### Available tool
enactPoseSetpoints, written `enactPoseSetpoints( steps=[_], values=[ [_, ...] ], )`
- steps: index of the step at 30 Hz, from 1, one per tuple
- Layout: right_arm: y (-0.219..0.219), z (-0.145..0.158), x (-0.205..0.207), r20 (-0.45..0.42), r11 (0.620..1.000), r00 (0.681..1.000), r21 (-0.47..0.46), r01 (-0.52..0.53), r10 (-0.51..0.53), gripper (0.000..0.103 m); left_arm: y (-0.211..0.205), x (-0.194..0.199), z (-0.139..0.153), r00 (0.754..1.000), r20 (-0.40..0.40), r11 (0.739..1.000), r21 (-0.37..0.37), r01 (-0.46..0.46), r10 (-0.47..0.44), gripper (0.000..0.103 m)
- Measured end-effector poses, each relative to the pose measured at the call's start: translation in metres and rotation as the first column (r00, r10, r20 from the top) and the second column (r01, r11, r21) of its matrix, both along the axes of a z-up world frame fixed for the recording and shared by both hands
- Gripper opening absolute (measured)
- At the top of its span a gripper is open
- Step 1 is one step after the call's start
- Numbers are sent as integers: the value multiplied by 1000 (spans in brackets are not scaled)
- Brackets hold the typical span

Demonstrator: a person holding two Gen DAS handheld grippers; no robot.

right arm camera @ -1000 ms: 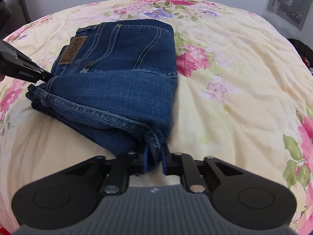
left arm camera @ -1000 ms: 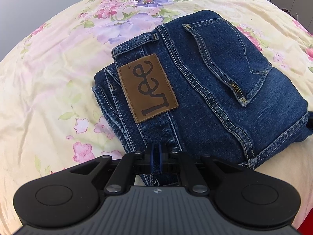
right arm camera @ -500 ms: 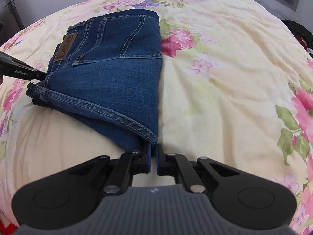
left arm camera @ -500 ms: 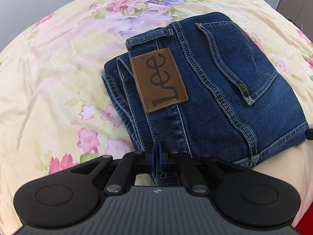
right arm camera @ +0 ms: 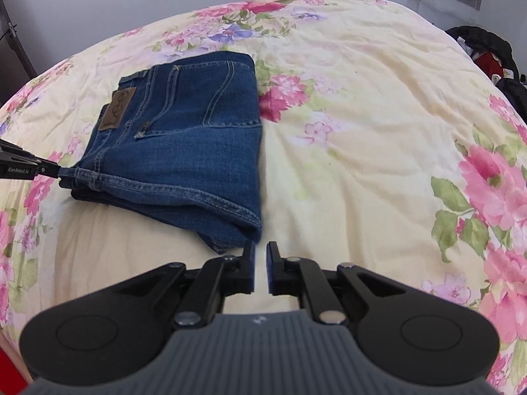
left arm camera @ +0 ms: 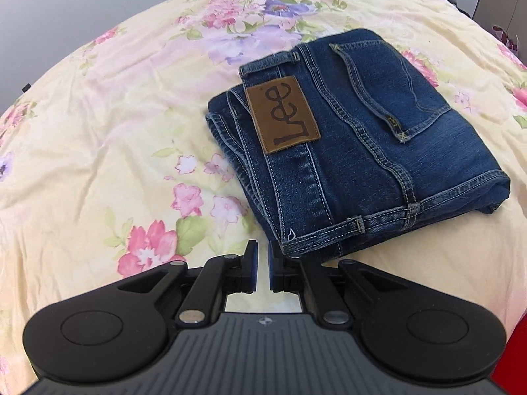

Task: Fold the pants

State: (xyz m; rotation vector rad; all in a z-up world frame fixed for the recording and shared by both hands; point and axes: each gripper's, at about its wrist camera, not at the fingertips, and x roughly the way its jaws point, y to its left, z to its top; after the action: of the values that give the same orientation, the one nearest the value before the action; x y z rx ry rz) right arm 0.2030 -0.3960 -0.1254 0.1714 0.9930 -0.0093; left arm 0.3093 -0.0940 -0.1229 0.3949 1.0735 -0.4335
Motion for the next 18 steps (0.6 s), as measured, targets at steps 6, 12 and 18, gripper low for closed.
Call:
enactPoseSetpoints(
  steps=[6, 12, 18],
  values=[
    [-14, 3, 30, 4, 981, 996, 175, 82, -84, 36, 3, 4, 10, 998, 58, 999, -31, -17, 18, 45],
    [-30, -13, 66, -18, 923, 984, 343, 173, -177, 52, 8, 28, 1, 997, 34, 992, -108, -61, 65, 61],
    [-41, -30, 97, -35, 902, 976, 376, 212, -215, 53, 36, 63, -20, 979, -77, 918, -338, -206, 191, 69]
  ],
)
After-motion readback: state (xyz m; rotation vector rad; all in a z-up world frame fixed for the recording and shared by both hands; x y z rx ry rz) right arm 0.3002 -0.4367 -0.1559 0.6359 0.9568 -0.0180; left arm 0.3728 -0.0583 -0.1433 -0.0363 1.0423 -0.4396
